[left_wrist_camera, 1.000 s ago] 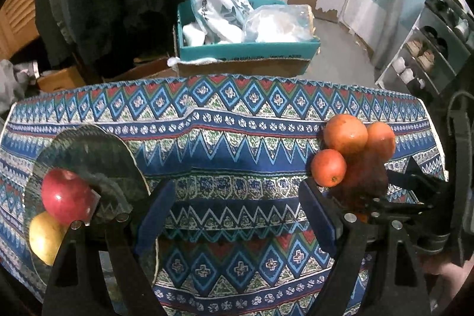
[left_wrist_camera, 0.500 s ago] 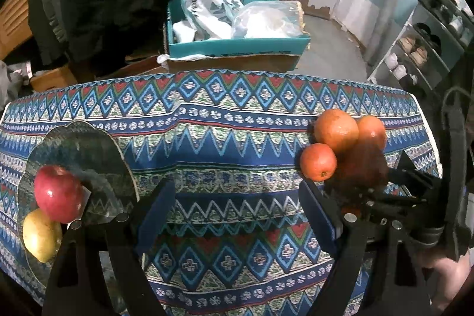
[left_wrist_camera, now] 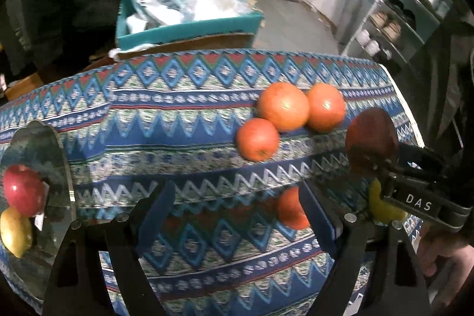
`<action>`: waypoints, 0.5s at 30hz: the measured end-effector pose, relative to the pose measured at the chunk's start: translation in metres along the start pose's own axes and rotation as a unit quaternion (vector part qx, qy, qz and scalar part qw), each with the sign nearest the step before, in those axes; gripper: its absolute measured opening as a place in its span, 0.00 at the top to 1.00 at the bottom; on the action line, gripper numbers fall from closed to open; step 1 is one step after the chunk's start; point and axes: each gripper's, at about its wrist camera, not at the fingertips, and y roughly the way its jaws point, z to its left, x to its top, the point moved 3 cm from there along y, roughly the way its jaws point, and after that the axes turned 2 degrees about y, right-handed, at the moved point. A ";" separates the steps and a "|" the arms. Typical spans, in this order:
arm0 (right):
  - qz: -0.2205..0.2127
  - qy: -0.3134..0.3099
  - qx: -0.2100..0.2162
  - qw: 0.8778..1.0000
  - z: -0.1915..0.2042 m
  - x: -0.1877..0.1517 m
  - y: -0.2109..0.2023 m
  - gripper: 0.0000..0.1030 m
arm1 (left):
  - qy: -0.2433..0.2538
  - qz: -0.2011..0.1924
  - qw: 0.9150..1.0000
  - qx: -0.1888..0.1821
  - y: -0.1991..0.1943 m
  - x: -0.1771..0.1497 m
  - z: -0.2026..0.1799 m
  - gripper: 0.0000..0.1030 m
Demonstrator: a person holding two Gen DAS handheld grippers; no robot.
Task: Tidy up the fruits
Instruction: 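Grasp a dark red apple with the right gripper while the left gripper grasps an orange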
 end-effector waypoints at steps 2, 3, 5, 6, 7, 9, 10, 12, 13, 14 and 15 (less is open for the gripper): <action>-0.002 0.004 -0.001 1.000 -0.007 -0.003 -0.002 0.31 | 0.009 0.005 1.000 -0.005 0.005 -0.002 -0.011 0.16; -0.003 0.006 -0.002 1.000 -0.011 -0.005 -0.004 0.31 | 0.013 0.007 1.000 -0.006 0.006 -0.003 -0.015 0.16; -0.006 0.010 -0.003 1.000 -0.015 -0.006 -0.006 0.31 | 0.022 0.013 1.000 -0.007 0.011 -0.006 -0.024 0.16; -0.007 0.012 -0.003 1.000 -0.017 -0.008 -0.007 0.31 | 0.028 0.017 0.999 -0.008 0.015 -0.008 -0.029 0.16; -0.009 0.015 -0.002 1.000 -0.021 -0.009 -0.008 0.31 | 0.032 0.020 0.999 -0.008 0.017 -0.008 -0.032 0.16; -0.011 0.019 -0.001 1.000 -0.026 -0.009 -0.011 0.31 | 0.041 0.028 0.999 -0.008 0.024 -0.012 -0.040 0.16; -0.012 0.021 0.000 1.000 -0.028 -0.010 -0.012 0.31 | 0.046 0.031 0.998 -0.006 0.028 -0.014 -0.044 0.16; -0.013 0.022 0.000 1.000 -0.030 -0.011 -0.013 0.31 | 0.050 0.039 0.998 -0.006 0.035 -0.017 -0.048 0.16; -0.014 0.020 0.002 1.000 -0.030 -0.012 -0.013 0.31 | 0.050 0.042 0.998 -0.006 0.037 -0.018 -0.049 0.16; -0.013 0.019 0.002 1.000 -0.030 -0.013 -0.013 0.31 | 0.050 0.046 0.998 -0.006 0.040 -0.019 -0.051 0.16; -0.013 0.018 0.001 1.000 -0.030 -0.014 -0.013 0.31 | 0.049 0.050 0.998 -0.007 0.044 -0.020 -0.052 0.16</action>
